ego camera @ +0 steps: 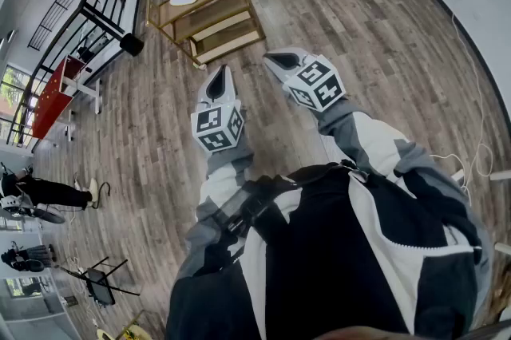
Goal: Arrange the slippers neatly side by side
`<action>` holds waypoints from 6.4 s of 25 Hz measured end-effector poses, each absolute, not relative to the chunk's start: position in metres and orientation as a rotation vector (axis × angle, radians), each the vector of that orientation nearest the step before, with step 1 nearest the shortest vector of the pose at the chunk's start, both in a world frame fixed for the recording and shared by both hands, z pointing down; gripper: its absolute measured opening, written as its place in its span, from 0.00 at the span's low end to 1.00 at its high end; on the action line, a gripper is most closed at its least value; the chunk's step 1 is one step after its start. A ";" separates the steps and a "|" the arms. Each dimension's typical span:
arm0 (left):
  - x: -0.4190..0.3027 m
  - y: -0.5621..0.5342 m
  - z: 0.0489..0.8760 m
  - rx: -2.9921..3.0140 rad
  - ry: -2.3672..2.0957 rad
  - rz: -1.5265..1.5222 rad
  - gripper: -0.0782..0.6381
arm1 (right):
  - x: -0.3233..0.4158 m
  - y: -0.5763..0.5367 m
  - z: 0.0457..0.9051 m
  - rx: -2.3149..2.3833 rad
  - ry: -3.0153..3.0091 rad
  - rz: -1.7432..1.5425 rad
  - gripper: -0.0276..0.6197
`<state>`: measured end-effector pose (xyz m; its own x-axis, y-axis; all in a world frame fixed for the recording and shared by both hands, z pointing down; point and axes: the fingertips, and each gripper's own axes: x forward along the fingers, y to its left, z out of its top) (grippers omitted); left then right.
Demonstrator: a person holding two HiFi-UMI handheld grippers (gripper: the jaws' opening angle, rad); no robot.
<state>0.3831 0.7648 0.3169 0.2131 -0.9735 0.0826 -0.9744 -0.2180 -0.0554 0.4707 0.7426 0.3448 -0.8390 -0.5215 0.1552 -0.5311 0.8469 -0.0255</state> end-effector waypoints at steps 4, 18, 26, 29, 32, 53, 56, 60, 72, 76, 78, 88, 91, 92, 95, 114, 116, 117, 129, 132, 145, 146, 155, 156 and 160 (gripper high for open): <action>0.390 0.764 0.318 2.470 -1.964 0.214 0.13 | 0.470 0.740 0.343 0.824 -2.879 0.085 0.05; 0.392 0.771 0.326 2.455 -1.972 0.222 0.13 | 0.467 0.754 0.349 0.759 -2.921 0.128 0.05; 0.372 0.782 0.346 2.395 -1.984 0.237 0.12 | 0.448 0.769 0.362 0.692 -2.916 0.107 0.09; 0.360 0.783 0.354 2.364 -1.983 0.247 0.12 | 0.440 0.771 0.373 0.676 -2.908 0.144 0.10; 0.350 0.775 0.363 2.347 -1.965 0.249 0.12 | 0.431 0.767 0.382 0.666 -2.897 0.169 0.10; 0.214 0.665 0.361 2.427 -1.838 0.157 0.12 | 0.293 0.663 0.378 0.769 -2.829 0.158 0.13; 0.189 0.657 0.366 2.430 -1.809 0.164 0.12 | 0.263 0.653 0.377 0.753 -2.835 0.150 0.15; 0.153 0.640 0.372 2.423 -1.782 0.116 0.12 | 0.225 0.639 0.382 0.764 -2.835 0.150 0.15; 0.116 0.580 0.376 2.447 -1.744 0.075 0.13 | 0.191 0.594 0.387 0.792 -2.793 0.134 0.19; 0.112 0.548 0.383 2.433 -1.751 0.117 0.12 | 0.186 0.561 0.396 0.760 -2.808 0.187 0.21; 0.104 0.530 0.387 2.406 -1.768 0.129 0.13 | 0.179 0.541 0.402 0.728 -2.821 0.210 0.22; 0.068 0.416 0.380 2.298 -1.906 0.192 0.13 | 0.148 0.420 0.406 0.578 -2.872 0.249 0.23; 0.060 0.384 0.382 2.261 -1.929 0.192 0.13 | 0.142 0.383 0.402 0.543 -2.881 0.236 0.23; 0.060 0.374 0.383 2.251 -1.935 0.192 0.13 | 0.142 0.372 0.401 0.535 -2.882 0.231 0.23; 0.063 0.342 0.386 2.233 -1.947 0.184 0.13 | 0.146 0.338 0.401 0.518 -2.881 0.217 0.23; 0.085 0.240 0.408 2.222 -1.923 0.221 0.13 | 0.159 0.221 0.407 0.565 -2.894 0.197 0.13; 0.084 0.231 0.411 2.237 -1.899 0.226 0.13 | 0.157 0.214 0.409 0.586 -2.889 0.200 0.13; 0.083 0.224 0.413 2.246 -1.884 0.226 0.13 | 0.157 0.209 0.410 0.601 -2.886 0.201 0.12; 0.057 0.106 0.422 2.404 -1.670 0.226 0.13 | 0.135 0.103 0.417 0.846 -2.789 0.225 0.11; 0.031 0.072 0.417 2.425 -1.641 0.228 0.13 | 0.110 0.072 0.412 0.888 -2.778 0.230 0.11; -0.065 -0.013 0.429 2.432 -1.579 0.188 0.13 | 0.023 -0.006 0.420 0.960 -2.723 0.239 0.12; -0.067 -0.018 0.431 2.428 -1.579 0.189 0.13 | 0.022 -0.011 0.422 0.962 -2.722 0.245 0.12; -0.074 -0.079 0.436 2.397 -1.622 0.248 0.13 | 0.015 -0.082 0.427 0.914 -2.764 0.274 0.12; -0.075 -0.088 0.436 2.388 -1.637 0.260 0.13 | 0.013 -0.092 0.427 0.897 -2.773 0.276 0.12; -0.083 -0.119 0.435 2.327 -1.716 0.286 0.13 | 0.003 -0.131 0.423 0.796 -2.811 0.266 0.12</action>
